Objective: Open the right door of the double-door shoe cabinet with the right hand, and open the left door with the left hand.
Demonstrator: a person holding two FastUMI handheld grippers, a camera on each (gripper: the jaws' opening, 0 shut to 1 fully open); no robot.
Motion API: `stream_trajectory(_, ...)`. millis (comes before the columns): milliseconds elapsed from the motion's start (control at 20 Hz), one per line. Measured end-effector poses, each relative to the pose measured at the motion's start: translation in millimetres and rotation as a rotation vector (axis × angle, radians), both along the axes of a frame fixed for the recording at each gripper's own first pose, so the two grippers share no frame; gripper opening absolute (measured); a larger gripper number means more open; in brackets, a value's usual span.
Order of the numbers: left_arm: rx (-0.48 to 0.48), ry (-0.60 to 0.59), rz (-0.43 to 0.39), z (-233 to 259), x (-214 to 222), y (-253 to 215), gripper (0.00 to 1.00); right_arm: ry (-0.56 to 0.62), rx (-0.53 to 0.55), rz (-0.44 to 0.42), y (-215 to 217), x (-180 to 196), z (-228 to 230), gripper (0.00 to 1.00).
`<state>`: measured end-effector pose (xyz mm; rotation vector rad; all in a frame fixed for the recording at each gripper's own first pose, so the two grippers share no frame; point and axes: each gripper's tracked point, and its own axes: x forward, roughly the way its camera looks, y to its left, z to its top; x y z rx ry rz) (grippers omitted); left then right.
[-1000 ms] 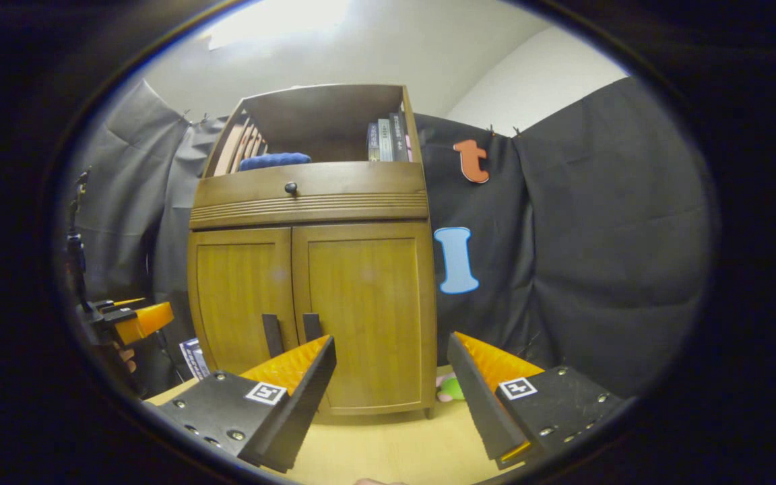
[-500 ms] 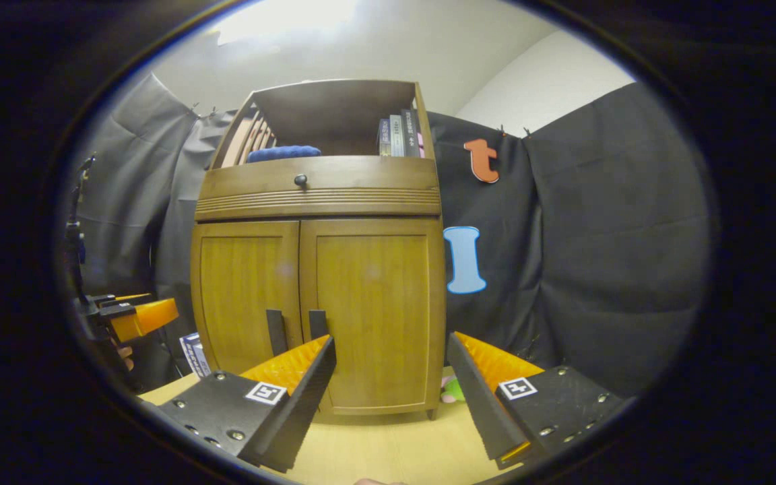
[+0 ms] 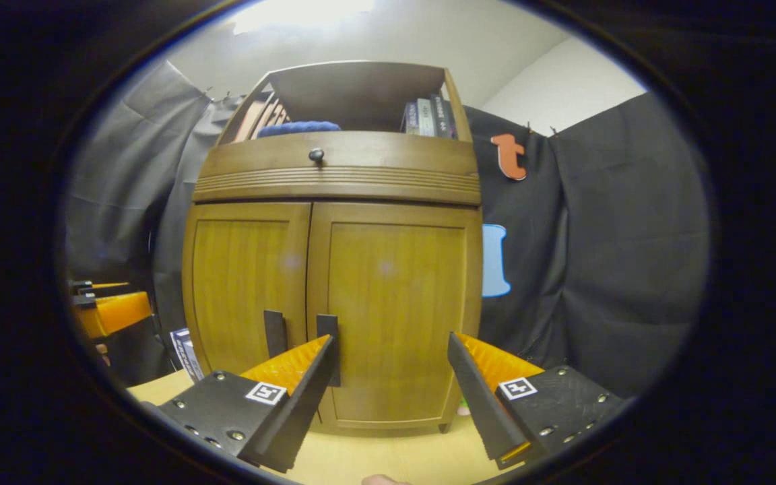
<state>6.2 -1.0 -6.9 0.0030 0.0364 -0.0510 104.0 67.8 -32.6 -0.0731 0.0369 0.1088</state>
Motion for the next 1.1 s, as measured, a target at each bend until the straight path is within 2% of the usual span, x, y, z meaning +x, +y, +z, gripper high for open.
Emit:
stream_trajectory(100,0.006,0.002,0.001,-1.2,0.9,3.3,0.92,0.008,-0.033,0.029,21.8,23.5,-11.7,0.94)
stream_trajectory(200,0.004,0.008,-0.004,-0.9,2.6,3.9,0.96,0.029,-0.071,0.049,40.9,43.9,-29.5,0.97)
stream_trajectory(300,0.009,0.009,-0.001,-1.5,3.3,8.2,0.92,0.050,-0.092,0.048,54.4,61.6,-46.1,0.98)
stream_trajectory(400,-0.001,0.011,-0.001,-0.1,4.0,13.1,0.95,0.078,-0.066,0.045,64.9,76.0,-59.7,0.95)
stream_trajectory(450,-0.007,0.010,0.000,0.7,4.1,16.4,0.92,0.093,-0.051,0.044,69.8,82.4,-64.7,0.95)
stream_trajectory(600,-0.026,0.002,0.019,4.4,3.2,30.8,0.92,0.120,-0.009,0.025,74.2,100.4,-76.7,0.95)
stream_trajectory(700,-0.005,-0.021,0.072,11.3,2.9,45.9,0.95,0.146,0.014,0.032,79.2,110.2,-85.2,0.95)
stream_trajectory(750,0.004,-0.046,0.093,16.8,2.7,52.1,0.92,0.153,0.012,0.016,77.7,111.7,-87.5,0.95)
stream_trajectory(800,0.003,-0.051,0.092,18.3,3.3,52.3,0.95,0.160,0.045,0.051,86.8,120.9,-89.6,0.80)
stream_trajectory(850,0.003,-0.047,0.085,16.3,5.0,49.7,0.92,0.184,0.057,0.089,95.3,117.4,-93.3,0.64)
stream_trajectory(950,0.004,-0.045,0.074,15.6,5.0,47.5,0.92,0.184,0.029,0.105,92.6,118.0,-97.1,0.33)
stream_trajectory(1000,0.002,-0.042,0.067,14.5,5.3,46.1,0.92,0.176,0.027,0.117,94.2,117.4,-94.8,0.25)
stream_trajectory(1100,-0.004,-0.034,0.058,12.9,6.5,43.8,0.95,0.196,0.046,0.132,93.9,113.3,-93.7,0.26)
